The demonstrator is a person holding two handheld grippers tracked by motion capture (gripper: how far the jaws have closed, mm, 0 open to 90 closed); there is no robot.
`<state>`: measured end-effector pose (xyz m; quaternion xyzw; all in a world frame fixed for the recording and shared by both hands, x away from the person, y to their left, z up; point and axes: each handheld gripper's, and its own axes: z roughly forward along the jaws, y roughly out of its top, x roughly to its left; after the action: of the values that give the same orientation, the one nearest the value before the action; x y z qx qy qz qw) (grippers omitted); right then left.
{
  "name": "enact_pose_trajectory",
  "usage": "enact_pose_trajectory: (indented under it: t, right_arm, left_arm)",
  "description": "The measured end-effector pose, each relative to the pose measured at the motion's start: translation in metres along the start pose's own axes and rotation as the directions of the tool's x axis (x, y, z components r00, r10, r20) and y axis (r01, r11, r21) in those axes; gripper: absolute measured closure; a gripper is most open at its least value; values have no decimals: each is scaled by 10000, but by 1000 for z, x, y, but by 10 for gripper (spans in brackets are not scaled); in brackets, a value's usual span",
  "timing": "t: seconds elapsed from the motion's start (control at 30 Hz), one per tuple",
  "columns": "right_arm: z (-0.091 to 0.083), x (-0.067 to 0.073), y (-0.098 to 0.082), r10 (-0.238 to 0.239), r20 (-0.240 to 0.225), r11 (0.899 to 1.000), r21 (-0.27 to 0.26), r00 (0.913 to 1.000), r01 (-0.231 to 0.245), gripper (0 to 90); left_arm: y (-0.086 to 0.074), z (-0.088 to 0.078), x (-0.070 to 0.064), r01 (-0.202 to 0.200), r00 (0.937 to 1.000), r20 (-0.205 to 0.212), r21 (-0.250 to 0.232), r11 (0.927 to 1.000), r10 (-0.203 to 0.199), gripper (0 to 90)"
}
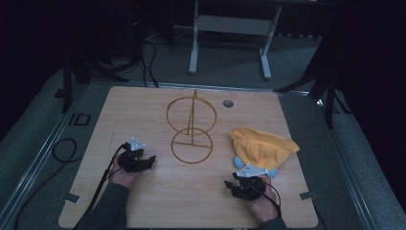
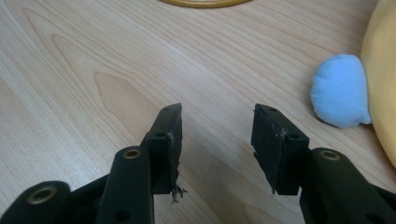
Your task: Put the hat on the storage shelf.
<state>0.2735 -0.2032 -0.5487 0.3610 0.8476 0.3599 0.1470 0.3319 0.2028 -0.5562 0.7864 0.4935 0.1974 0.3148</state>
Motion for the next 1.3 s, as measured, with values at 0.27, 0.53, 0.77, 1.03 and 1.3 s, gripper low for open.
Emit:
enact_pose_trajectory:
  t: [0.27, 0.53, 0.77, 1.03, 1.3]
  right_arm:
    - [-1, 0, 0, 55, -15, 10000, -26, 10000, -55, 525]
    - [1, 1, 1, 90, 27, 9999, 55, 10000, -90, 541]
    - [-1, 0, 2, 25, 160, 9999, 98, 9999, -27, 557]
    - [-14, -9, 11, 74, 188, 9997, -230, 9998, -69, 550]
    - [-19, -21, 20, -122, 499, 9995, -286, 9987, 136, 549]
  left_arm:
    - [0, 0, 0, -4, 10000, -8, -8, 10000, 4, 419]
    - [0, 0, 0, 5, 10000, -9, -13, 10000, -5, 419]
    - [0, 0, 0, -10, 10000, 1, -14, 10000, 10, 418]
    - [0, 0, 0, -8, 10000, -8, -6, 10000, 8, 416]
    - [0, 0, 0, -6, 10000, -5, -5, 10000, 6, 416]
